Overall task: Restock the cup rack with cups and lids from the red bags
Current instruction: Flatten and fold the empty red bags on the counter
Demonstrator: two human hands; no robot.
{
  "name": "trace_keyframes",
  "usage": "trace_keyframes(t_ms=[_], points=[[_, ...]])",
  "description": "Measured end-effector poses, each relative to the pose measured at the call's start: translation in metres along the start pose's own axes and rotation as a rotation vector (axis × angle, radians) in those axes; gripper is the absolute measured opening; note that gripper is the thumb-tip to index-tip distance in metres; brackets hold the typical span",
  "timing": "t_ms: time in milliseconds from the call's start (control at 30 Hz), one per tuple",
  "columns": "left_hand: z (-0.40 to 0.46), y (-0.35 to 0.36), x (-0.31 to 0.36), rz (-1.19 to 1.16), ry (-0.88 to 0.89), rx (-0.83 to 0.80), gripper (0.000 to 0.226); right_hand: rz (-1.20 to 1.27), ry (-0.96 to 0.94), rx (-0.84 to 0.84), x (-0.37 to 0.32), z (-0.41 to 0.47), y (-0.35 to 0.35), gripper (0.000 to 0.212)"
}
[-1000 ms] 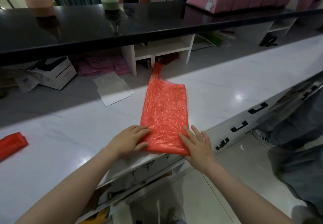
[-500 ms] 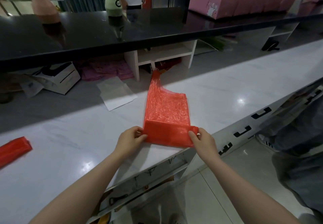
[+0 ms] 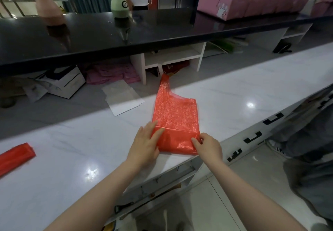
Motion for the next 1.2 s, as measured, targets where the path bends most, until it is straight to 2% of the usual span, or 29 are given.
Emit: trace_keyframes(t_ms=[67, 133, 200, 267, 300, 400, 500, 567, 667, 800, 900, 1000, 1100, 1200], points=[[0.005, 0.003, 0.0, 0.211, 0.11, -0.173, 0.059, 0.007, -0.005, 0.02, -0.001, -0.001, 0.002, 0.042], [0.007, 0.008, -0.007, 0.275, 0.063, -0.281, 0.061, -0.024, -0.12, 0.033, 0.002, -0.004, 0.002, 0.066], [0.006, 0.01, -0.013, 0.252, 0.042, -0.342, 0.069, -0.166, -0.309, -0.09, 0.01, -0.01, -0.001, 0.086], [0.004, 0.009, -0.019, 0.219, 0.089, -0.355, 0.078, -0.318, -0.465, -0.232, 0.022, -0.017, 0.0, 0.093], [0.003, 0.008, -0.022, 0.193, 0.12, -0.35, 0.082, -0.338, -0.509, -0.247, 0.028, -0.02, 0.0, 0.088], [-0.002, 0.003, -0.029, 0.066, 0.159, -0.369, 0.086, -0.253, -0.586, -0.087, 0.04, -0.028, -0.004, 0.062], [-0.012, 0.0, -0.034, -0.063, 0.134, -0.35, 0.075, -0.113, -0.642, -0.017, 0.04, -0.028, -0.008, 0.038], [-0.017, -0.002, -0.035, -0.153, 0.092, -0.293, 0.057, 0.045, -0.554, -0.011, 0.037, -0.025, -0.013, 0.025], [-0.016, -0.005, -0.031, -0.278, -0.061, -0.231, 0.028, 0.207, -0.346, -0.027, 0.032, -0.022, -0.017, 0.025], [-0.008, -0.004, -0.022, -0.409, -0.307, -0.152, 0.014, 0.418, -0.114, 0.015, 0.02, -0.016, -0.018, 0.002], [-0.005, 0.0, -0.015, -0.472, -0.463, -0.133, 0.014, 0.378, -0.023, 0.017, 0.014, -0.01, -0.014, 0.011], [-0.001, 0.003, -0.008, -0.44, -0.53, -0.105, 0.038, 0.344, 0.026, 0.028, 0.012, -0.005, -0.012, 0.024], [0.002, 0.001, -0.003, -0.301, -0.515, -0.068, 0.055, 0.3, 0.022, 0.018, 0.012, -0.003, -0.011, 0.037], [0.003, 0.0, 0.0, -0.107, -0.447, -0.055, 0.052, 0.225, 0.002, 0.039, 0.014, -0.004, -0.01, 0.032]])
Point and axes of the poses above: each hand's wrist, its own z-axis towards the middle knuckle, its own y-axis out of the palm, x = y × z, the point moved 1 cm from there along z, towards the middle knuckle, and after that the axes turned 12 degrees about -y, right-handed, at the moved point
